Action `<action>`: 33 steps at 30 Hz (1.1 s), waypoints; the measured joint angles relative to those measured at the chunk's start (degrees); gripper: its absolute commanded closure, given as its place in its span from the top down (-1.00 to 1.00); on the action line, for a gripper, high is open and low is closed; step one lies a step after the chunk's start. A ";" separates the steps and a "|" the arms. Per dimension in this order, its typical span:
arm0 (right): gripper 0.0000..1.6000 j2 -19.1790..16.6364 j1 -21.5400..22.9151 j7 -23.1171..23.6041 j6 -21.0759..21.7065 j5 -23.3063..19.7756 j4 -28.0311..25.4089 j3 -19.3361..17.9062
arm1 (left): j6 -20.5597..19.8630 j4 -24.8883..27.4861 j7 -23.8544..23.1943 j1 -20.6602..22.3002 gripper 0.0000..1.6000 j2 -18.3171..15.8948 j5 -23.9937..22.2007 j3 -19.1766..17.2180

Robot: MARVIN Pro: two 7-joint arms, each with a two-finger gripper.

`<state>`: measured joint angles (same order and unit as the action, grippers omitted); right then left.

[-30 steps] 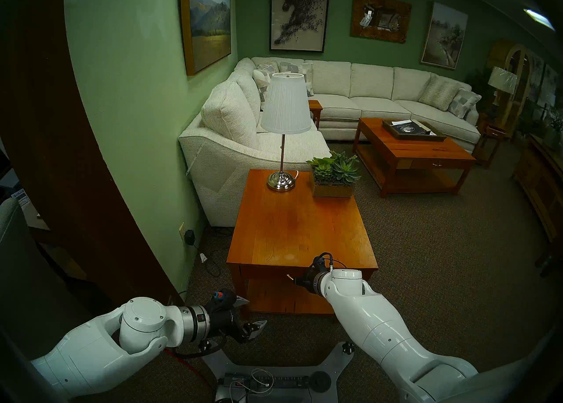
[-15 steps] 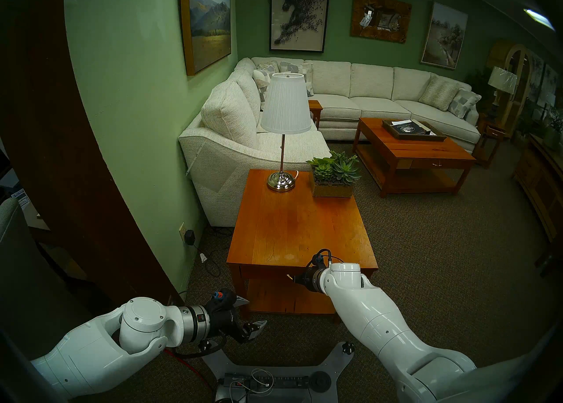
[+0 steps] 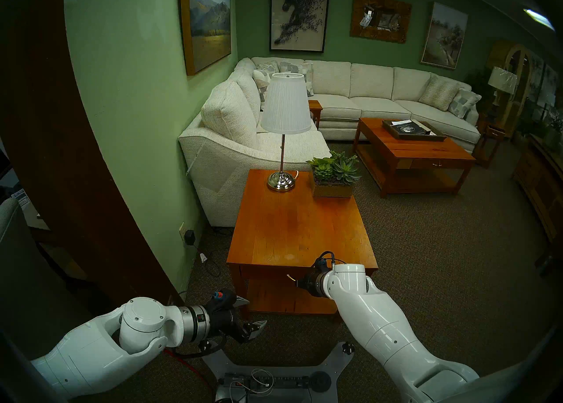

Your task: Open the drawer, take out the contents and close the drawer

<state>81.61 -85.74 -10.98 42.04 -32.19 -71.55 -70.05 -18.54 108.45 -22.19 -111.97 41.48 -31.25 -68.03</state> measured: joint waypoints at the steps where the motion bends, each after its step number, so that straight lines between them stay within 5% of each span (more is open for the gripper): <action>1: -1.00 -0.06 -0.42 -0.16 0.18 -0.09 -0.22 0.00 | 0.00 0.00 0.00 0.00 1.00 0.00 0.00 0.00; 17: -0.98 -0.99 -3.53 -1.36 0.89 -1.08 -5.34 -0.16 | 0.00 0.01 0.00 0.00 1.00 0.00 0.00 0.00; 18: -0.87 -0.98 -3.53 -1.40 0.89 -1.14 -5.48 -0.22 | 0.00 0.01 0.00 0.00 1.00 0.00 0.00 0.00; 19: -0.33 -0.93 -3.53 -1.51 0.89 -1.30 -5.71 -0.38 | 0.00 0.01 0.00 0.00 1.00 0.00 0.00 0.00; 21: -0.10 -0.77 -3.50 -1.70 0.92 -1.59 -5.93 -0.65 | 0.00 0.01 0.00 0.00 1.00 0.00 0.00 0.00; 33: -0.29 1.52 -2.34 -4.65 2.19 -2.95 -4.87 -1.81 | 0.00 -0.01 0.00 0.00 1.00 0.00 0.00 0.00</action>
<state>83.13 -88.07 -15.63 44.23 -35.14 -76.42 -71.86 -18.54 108.44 -22.19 -111.97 41.48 -31.25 -68.03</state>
